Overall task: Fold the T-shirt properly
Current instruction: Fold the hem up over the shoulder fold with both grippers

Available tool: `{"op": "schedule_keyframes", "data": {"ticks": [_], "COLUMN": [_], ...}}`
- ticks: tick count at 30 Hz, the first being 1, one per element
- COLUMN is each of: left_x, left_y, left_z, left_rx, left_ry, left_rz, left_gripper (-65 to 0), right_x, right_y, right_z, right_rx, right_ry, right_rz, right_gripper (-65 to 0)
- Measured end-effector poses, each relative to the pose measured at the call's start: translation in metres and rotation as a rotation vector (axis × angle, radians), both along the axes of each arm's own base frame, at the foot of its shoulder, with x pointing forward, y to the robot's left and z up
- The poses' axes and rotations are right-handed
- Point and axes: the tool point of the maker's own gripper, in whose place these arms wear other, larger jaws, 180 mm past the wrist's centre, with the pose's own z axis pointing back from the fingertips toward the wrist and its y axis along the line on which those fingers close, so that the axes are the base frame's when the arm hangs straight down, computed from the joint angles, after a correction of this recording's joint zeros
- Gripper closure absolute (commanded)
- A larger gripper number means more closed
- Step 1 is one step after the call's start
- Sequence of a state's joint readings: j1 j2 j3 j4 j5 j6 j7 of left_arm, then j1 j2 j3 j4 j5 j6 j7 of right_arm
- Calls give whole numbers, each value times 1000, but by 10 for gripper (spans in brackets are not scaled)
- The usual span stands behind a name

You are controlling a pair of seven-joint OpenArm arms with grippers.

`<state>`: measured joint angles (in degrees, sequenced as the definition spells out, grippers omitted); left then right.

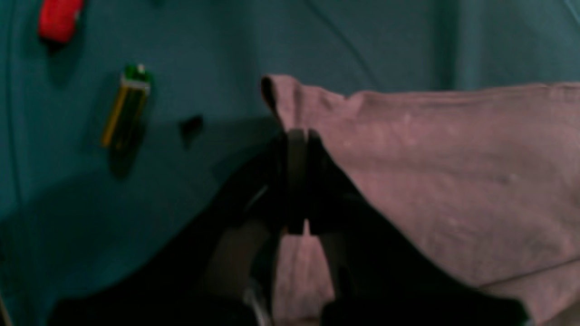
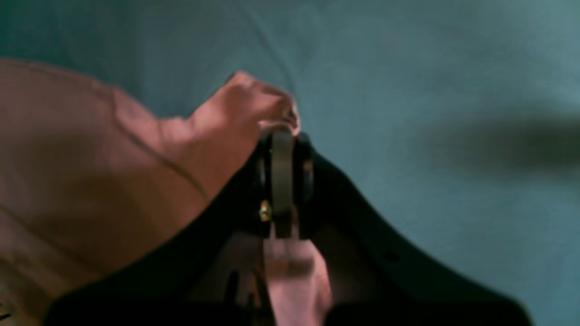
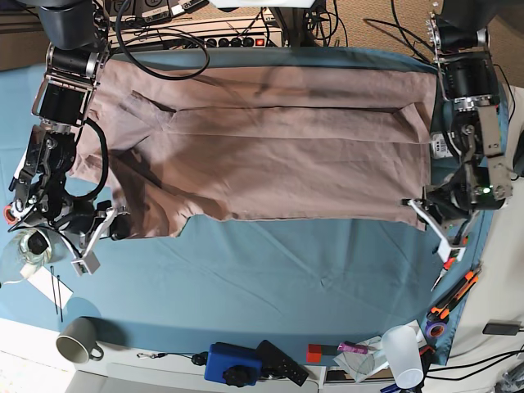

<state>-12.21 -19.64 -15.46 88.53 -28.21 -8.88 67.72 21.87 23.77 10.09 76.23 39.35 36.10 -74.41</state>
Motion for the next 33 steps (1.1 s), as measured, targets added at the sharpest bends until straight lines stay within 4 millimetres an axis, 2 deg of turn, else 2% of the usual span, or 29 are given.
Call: {"op": "schedule_keyframes", "data": {"ticks": [5, 8, 19, 24, 33], "left_x": [-19, -34, -92, -98, -101], "left_y": [-7, -5, -20, -21, -18], "left_z": [-10, -13, -2, 7, 7], "left_rx": [-80, -80, -3, 27, 31], "left_ry": [36, 47, 8, -28, -26], "left_rz": [-37, -30, -126, -136, -127], "left_gripper": [0, 0, 0, 0, 0], "right_x": [-11, -22, -82, -102, -131], "right_y": [-7, -12, -26, -44, -81], "right_z": [5, 8, 2, 12, 19], "right_rx": [51, 96, 72, 63, 90], "right_ry": [-11, -34, -39, -81, -109], "right_rz": [-32, -37, -58, -111, -243], "right_gripper": [0, 0, 0, 0, 0]}}
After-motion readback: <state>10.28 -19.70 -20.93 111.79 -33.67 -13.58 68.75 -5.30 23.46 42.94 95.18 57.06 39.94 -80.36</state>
